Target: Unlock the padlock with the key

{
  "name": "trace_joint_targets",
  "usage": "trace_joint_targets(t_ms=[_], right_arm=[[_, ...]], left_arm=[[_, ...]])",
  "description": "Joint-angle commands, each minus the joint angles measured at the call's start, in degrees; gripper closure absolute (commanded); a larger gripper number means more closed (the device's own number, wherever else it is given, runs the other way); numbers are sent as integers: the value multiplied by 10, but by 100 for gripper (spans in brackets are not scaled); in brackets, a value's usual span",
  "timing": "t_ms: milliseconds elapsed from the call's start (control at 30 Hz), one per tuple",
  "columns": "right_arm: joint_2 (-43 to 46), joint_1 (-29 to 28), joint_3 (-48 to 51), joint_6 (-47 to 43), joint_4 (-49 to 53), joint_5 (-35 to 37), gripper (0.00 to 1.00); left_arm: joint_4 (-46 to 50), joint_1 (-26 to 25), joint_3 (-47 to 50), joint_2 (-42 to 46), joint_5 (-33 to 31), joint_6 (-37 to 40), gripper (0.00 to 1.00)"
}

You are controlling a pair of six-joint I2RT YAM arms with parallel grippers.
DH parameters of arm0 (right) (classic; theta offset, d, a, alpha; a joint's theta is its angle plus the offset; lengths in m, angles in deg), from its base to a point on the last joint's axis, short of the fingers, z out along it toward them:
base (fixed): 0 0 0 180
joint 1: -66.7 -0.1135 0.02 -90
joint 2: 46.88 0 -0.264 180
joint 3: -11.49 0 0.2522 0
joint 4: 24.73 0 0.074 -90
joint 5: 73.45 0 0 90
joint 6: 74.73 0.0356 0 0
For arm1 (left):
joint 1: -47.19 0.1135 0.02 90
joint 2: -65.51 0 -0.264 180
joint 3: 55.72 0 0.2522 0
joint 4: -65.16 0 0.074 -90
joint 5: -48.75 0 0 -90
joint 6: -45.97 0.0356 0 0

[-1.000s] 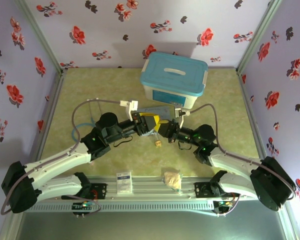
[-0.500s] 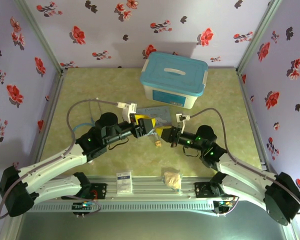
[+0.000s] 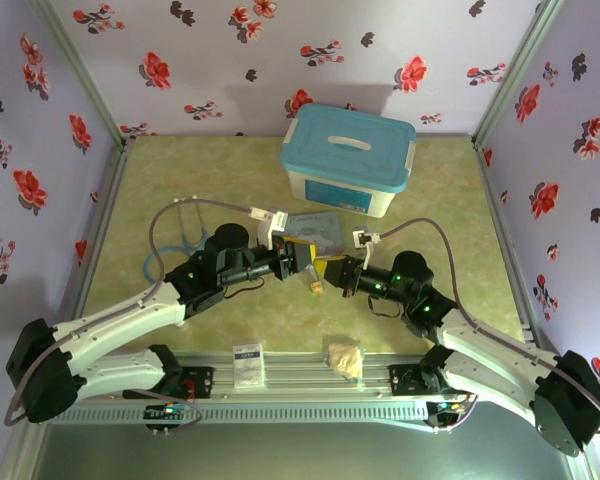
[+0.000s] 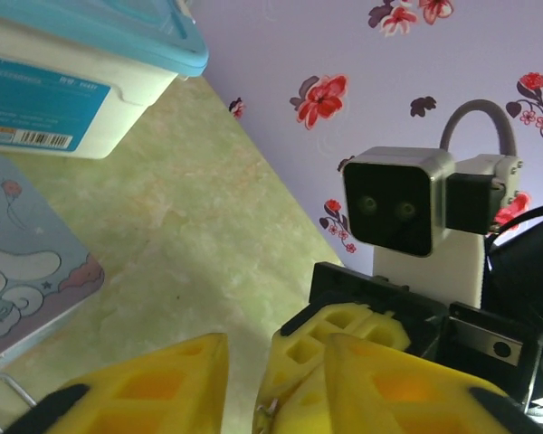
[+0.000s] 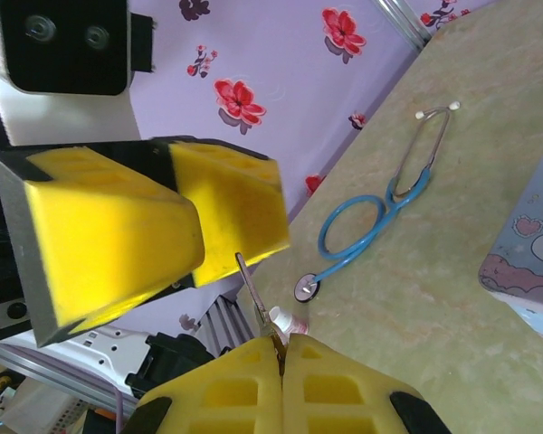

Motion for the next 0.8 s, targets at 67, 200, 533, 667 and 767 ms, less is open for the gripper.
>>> trace_joint_targets(t_ms=[67,200,533,667,767], right_arm=[[-1,-1,6,-5,-36,-1,100],[-7,-1,7,-3,-44,-2,100],[-25,-1,14,13,-97,-4,100],[-34,-1,12,13,-103,-6,100],[-41,-1,10,15,-107,-7,100]], left_arm=[[-43,-4,1,-1,22,-20,69],[-42,-5,3,0,22,-18,70],[-35,-7,-1,-5,22,-17,80],[-31,-7,-1,1,22,-14,89],[-19,-7,-6,-3,21,-13,92]])
